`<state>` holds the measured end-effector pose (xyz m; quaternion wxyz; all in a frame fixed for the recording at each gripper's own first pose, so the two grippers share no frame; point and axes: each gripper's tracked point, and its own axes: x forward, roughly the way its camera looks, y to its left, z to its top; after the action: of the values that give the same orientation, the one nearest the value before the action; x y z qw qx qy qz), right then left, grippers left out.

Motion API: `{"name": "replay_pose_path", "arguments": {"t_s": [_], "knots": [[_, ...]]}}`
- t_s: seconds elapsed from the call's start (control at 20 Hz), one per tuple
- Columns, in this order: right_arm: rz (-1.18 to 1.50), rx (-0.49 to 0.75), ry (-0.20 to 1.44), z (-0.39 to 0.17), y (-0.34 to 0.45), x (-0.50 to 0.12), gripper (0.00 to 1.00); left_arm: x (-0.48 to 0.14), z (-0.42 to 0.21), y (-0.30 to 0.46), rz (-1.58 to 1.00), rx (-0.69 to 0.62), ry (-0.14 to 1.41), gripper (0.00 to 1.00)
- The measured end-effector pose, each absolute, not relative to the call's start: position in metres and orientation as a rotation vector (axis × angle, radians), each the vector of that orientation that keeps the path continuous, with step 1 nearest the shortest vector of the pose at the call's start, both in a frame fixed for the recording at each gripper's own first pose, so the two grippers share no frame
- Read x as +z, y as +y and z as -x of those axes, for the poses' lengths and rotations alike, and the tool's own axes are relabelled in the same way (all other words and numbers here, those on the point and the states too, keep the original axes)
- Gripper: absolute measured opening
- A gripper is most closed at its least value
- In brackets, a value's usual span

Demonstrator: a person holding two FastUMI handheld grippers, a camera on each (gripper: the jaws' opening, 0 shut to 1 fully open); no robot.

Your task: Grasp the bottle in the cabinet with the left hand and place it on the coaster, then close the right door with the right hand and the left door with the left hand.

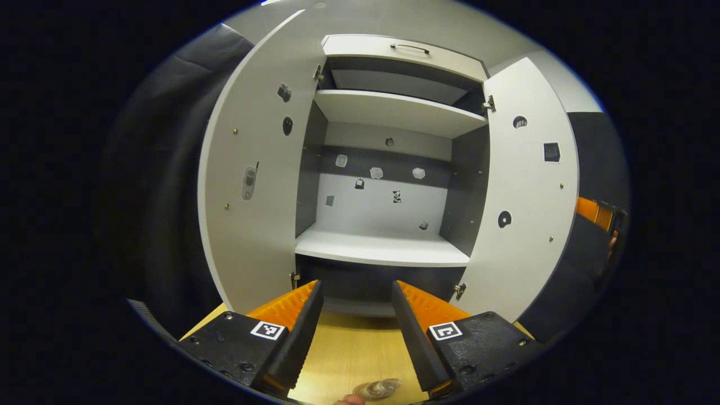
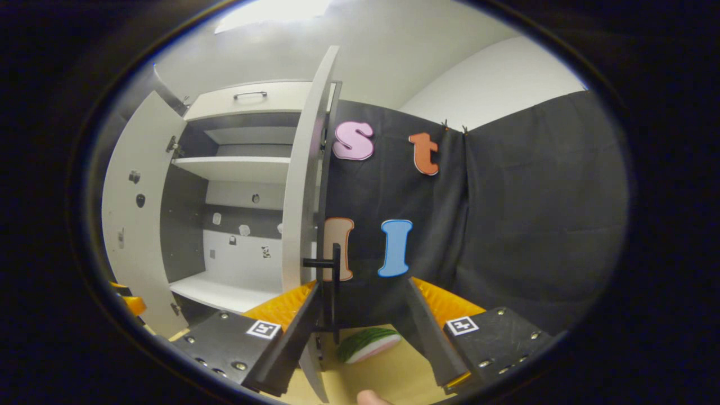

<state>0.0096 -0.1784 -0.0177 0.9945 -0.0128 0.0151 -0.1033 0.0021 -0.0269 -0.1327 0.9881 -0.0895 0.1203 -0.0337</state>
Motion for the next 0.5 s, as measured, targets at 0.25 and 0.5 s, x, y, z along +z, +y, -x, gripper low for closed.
{"name": "replay_pose_path", "arguments": {"t_s": [0.25,0.5], "knots": [[-0.044,-0.054,0.058,-0.02,-0.121,-0.02,0.88,-0.122,0.001,-0.017,0.211,-0.053,0.226,0.78],[-0.055,0.105,0.071,-0.039,-0.043,-0.027,0.92,-0.12,0.007,0.013,0.183,0.012,0.219,0.78]]}}
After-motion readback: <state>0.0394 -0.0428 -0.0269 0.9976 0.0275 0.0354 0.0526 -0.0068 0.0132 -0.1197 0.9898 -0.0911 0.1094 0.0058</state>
